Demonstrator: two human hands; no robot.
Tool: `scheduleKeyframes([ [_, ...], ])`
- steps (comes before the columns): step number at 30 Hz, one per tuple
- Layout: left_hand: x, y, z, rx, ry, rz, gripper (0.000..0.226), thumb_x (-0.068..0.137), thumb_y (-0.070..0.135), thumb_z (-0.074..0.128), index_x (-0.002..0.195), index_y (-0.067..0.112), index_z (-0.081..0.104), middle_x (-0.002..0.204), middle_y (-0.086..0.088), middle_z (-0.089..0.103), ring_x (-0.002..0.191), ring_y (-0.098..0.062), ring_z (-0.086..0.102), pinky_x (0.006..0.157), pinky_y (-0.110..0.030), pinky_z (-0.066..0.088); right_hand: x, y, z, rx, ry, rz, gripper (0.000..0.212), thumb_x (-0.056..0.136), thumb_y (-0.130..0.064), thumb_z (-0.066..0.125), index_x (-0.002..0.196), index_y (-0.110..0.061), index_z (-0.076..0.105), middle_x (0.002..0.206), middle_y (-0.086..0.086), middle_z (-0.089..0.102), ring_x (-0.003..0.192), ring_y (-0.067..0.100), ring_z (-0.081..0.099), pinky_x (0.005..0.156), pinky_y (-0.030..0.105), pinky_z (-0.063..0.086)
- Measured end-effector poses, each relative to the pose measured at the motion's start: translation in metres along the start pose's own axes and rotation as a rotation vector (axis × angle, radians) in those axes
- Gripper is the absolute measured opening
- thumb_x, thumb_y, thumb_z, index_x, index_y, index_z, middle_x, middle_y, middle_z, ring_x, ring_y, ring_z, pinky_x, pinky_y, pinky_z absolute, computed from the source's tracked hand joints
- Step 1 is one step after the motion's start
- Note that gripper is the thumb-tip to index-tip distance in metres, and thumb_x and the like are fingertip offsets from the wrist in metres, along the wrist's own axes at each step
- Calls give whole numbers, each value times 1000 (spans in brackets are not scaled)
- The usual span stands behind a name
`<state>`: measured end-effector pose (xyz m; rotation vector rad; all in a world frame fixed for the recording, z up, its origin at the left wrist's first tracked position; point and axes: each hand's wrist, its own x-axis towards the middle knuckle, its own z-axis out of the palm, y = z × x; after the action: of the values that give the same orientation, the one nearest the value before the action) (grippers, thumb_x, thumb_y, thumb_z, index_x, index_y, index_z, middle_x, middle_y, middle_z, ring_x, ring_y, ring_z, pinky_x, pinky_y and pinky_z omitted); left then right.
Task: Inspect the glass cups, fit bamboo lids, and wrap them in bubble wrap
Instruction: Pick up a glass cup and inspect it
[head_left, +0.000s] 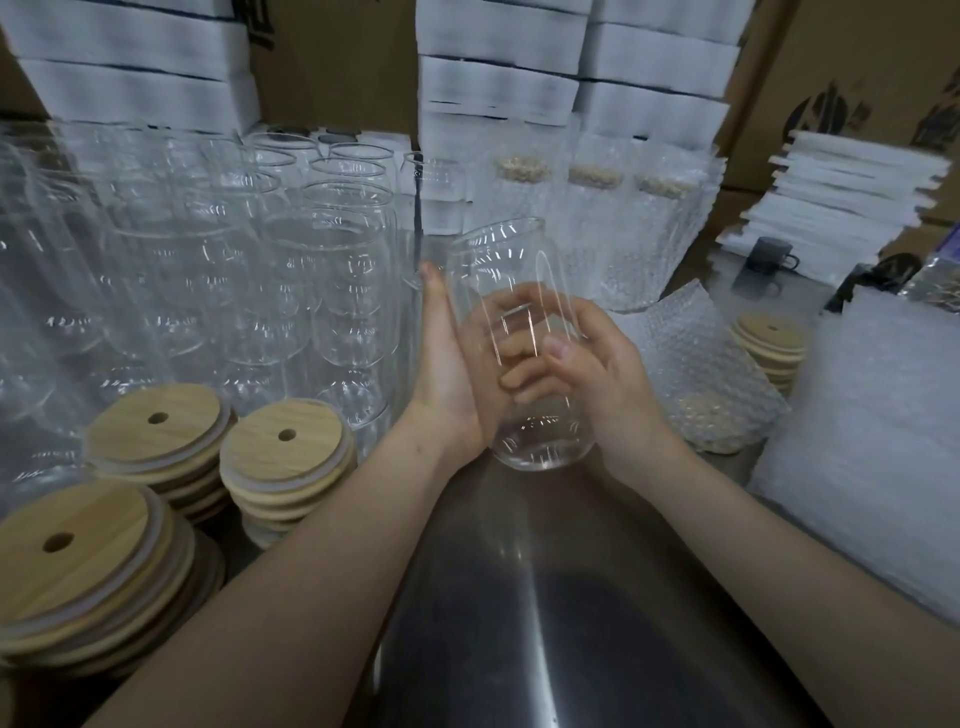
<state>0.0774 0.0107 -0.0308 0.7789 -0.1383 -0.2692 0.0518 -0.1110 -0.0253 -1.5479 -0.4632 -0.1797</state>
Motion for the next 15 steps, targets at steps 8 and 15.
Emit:
scheduleKeyframes([
  [8,2,-1,-3,65,104,33,97,84,84,11,124,9,58,118,-14,70,108,-34,68,100,-58,47,-1,-2,0,-404,138,-96,48,86,-42,55,133,-31,49,112,-5,48,93,-14,52,80,3,41],
  [15,1,-5,10,86,272,156,70,98,66,16,102,9,57,97,-13,75,83,-30,73,80,-47,58,-8,2,12,-577,86,-6,102,70,-76,48,155,-34,11,145,-6,37,128,-2,42,102,16,39],
])
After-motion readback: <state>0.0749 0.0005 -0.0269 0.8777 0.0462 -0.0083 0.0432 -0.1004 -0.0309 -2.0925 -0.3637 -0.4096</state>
